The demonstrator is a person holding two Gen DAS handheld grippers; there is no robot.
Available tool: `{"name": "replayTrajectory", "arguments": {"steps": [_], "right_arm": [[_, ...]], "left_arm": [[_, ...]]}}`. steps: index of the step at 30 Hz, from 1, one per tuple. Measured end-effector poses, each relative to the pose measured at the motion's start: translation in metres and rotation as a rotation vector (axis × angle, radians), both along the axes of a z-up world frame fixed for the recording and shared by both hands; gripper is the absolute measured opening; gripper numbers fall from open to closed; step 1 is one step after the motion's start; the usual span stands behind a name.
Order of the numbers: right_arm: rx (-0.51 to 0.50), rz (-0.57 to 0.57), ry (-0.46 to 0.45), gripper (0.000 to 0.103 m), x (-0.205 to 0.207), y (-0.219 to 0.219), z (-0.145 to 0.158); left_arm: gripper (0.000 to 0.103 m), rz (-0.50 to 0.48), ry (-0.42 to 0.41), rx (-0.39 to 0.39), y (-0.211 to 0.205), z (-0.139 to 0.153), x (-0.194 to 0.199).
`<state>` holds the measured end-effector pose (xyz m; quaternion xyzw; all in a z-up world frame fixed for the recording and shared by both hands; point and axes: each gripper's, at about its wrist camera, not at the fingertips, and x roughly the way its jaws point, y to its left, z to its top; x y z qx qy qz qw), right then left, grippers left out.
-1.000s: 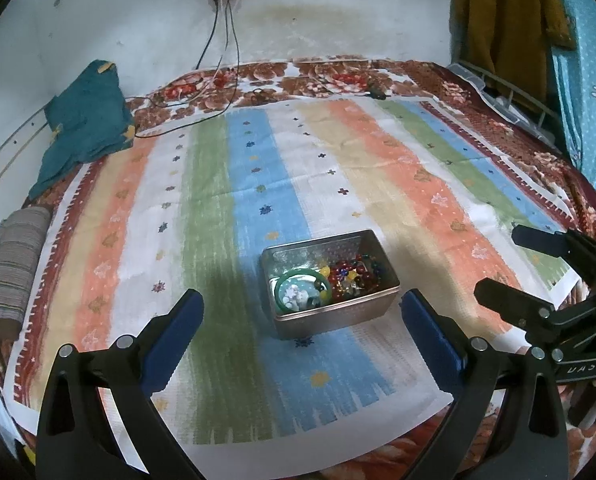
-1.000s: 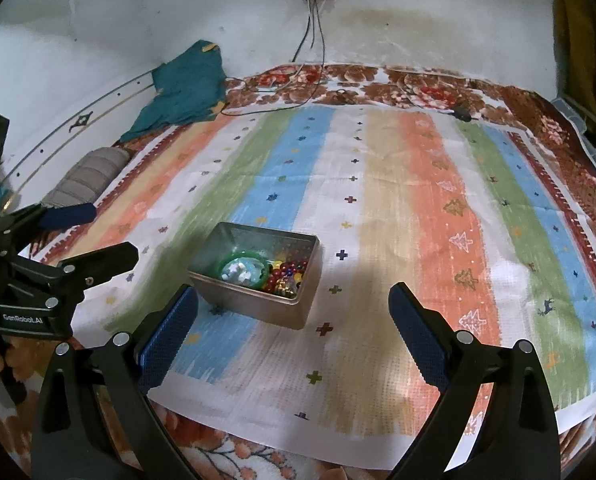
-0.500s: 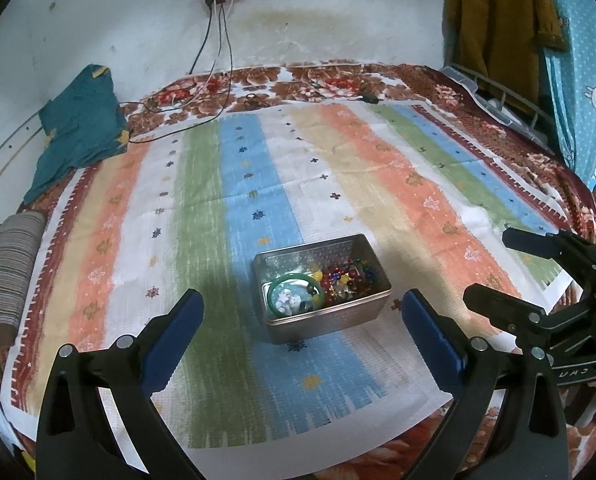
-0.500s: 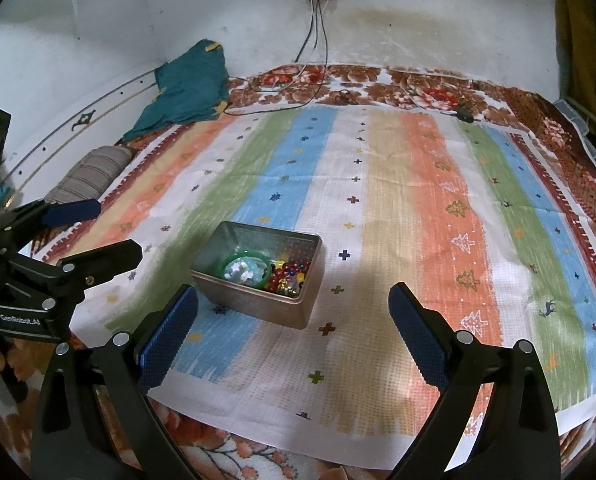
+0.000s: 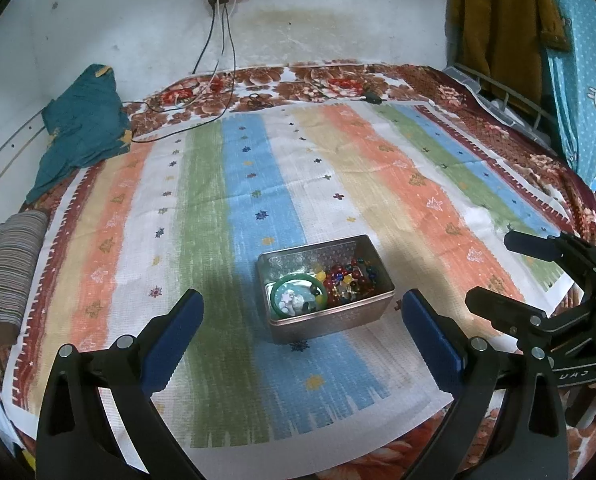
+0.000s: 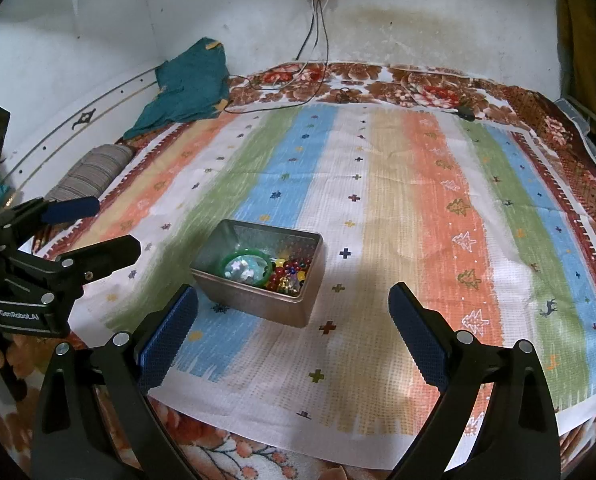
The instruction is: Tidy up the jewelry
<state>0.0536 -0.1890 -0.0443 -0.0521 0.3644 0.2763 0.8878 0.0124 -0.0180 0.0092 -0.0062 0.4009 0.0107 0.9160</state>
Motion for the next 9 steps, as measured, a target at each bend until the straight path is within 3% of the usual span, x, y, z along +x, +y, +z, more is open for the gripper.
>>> {"name": "replayTrajectory", "arguments": {"steps": [9], "right_arm": [[-0.001, -0.001, 0.0, 0.097, 0.0003, 0.0, 0.0001]], "left_arm": [[0.097, 0.003, 0.007, -0.001, 0.0021, -0.001, 0.0018]]}}
